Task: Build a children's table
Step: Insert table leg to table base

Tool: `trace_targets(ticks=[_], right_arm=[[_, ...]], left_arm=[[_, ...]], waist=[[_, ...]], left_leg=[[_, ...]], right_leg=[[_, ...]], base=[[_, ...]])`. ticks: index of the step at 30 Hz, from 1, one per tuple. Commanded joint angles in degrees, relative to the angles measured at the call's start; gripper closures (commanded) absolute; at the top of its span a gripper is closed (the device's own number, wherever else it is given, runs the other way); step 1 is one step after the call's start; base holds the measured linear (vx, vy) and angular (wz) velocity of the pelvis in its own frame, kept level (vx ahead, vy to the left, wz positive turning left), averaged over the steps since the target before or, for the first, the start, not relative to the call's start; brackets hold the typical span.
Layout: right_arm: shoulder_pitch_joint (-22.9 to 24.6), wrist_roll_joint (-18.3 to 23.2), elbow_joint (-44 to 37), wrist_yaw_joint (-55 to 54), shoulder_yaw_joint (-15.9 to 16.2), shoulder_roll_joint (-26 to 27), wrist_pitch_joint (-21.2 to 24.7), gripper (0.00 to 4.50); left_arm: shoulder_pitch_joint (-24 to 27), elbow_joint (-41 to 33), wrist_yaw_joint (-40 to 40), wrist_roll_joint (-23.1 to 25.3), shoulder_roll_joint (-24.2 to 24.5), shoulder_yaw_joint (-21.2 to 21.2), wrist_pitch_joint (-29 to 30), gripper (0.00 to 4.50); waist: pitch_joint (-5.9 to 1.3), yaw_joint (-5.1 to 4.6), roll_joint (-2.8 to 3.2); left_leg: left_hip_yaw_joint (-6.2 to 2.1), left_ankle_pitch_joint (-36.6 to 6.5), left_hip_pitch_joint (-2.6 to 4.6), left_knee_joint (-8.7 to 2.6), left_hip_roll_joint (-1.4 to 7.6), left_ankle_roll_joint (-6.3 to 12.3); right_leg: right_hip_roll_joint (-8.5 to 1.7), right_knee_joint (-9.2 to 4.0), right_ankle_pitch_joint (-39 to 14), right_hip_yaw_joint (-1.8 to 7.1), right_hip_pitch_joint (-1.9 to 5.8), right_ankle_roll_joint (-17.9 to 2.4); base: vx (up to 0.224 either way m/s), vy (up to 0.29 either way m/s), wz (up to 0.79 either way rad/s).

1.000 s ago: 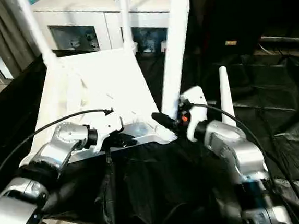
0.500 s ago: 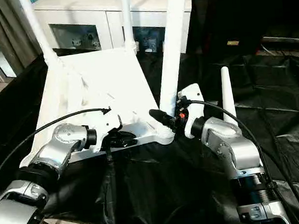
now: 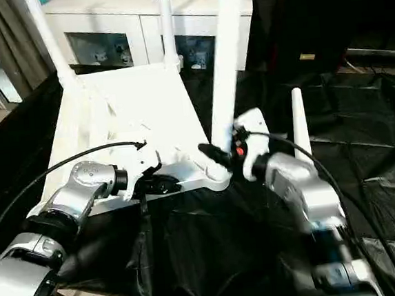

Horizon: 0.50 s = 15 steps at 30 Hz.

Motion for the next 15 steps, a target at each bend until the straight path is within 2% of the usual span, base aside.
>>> trace_targets(ticks=[1, 4, 6, 8, 9, 11, 15], right_arm=[[-1.10, -0.47, 0.91, 0.00, 0.13, 0.13, -0.94, 2.59], [-1.80, -0.73, 2.79, 0.72, 0.38, 0.16, -0.81, 2.59], [-2.13, -1.49, 4.20, 1.68, 1.10, -0.04, -0.53, 2.59], [-2.25, -1.67, 4.54, 1.96, 1.51, -0.21, -0.16, 2.59], [-2.31, -1.64, 4.71, 2.08, 1.69, -0.30, -0.06, 2.59], [-2.31, -1.57, 4.83, 2.14, 1.78, -0.33, -0.11, 2.59], [-2.99, -1.80, 6.68, 2.22, 1.53, -0.04, -0.95, 2.59]], left_arm=[[0.14, 1.77, 0.40, 0.59, 0.12, 0.04, 1.24, 4.49], [0.25, 1.57, -0.01, 0.40, 0.24, 0.24, 1.26, 4.50], [0.36, 1.61, -0.16, 0.40, 0.35, 0.34, 1.16, 4.50], [0.37, 1.69, -0.15, 0.42, 0.40, 0.36, 1.20, 4.50], [0.37, 1.73, -0.18, 0.41, 0.43, 0.39, 1.24, 4.50], [0.39, 1.68, -0.29, 0.34, 0.49, 0.45, 1.30, 4.50], [0.39, 1.55, -0.75, 0.19, 0.58, 0.45, 1.37, 4.50]], waist=[[-3.34, 0.13, -0.55], [-3.45, 0.07, -0.81], [-3.38, 0.02, -0.97], [-3.34, 0.08, -0.93], [-3.34, 0.07, -1.33], [-3.30, 0.12, -1.08], [-3.29, 0.00, -1.08]], left_leg=[[-2.16, -14.61, 1.14, -4.13, 3.69, 0.95], [-2.20, -14.73, 1.24, -4.28, 3.82, 0.76], [-2.12, -14.35, 1.05, -4.22, 3.71, 1.02], [-2.11, -13.98, 1.05, -4.21, 3.72, 1.25], [-2.07, -13.90, 1.10, -4.21, 3.76, 1.37], [-2.13, -13.74, 1.10, -4.28, 3.82, 1.34], [-2.13, -14.13, 1.13, -4.27, 3.78, 1.19]], right_leg=[[-5.69, -5.72, -19.33, 3.58, 2.40, -9.30], [-5.76, -5.63, -18.94, 3.61, 2.45, -9.40], [-5.74, -5.52, -18.52, 3.61, 2.52, -9.62], [-5.82, -5.65, -19.08, 3.66, 2.53, -9.32], [-5.80, -5.72, -19.61, 3.66, 2.51, -9.04], [-5.83, -5.70, -19.94, 3.67, 2.45, -8.90], [-5.90, -5.72, -20.28, 3.67, 2.41, -9.05]], base=[[0.000, 0.000, 0.00], [0.000, 0.000, 0.00], [0.000, 0.000, 0.00], [0.000, 0.000, 0.00], [0.000, 0.000, 0.00], [0.000, 0.000, 0.00], [0.000, 0.000, 0.00]])
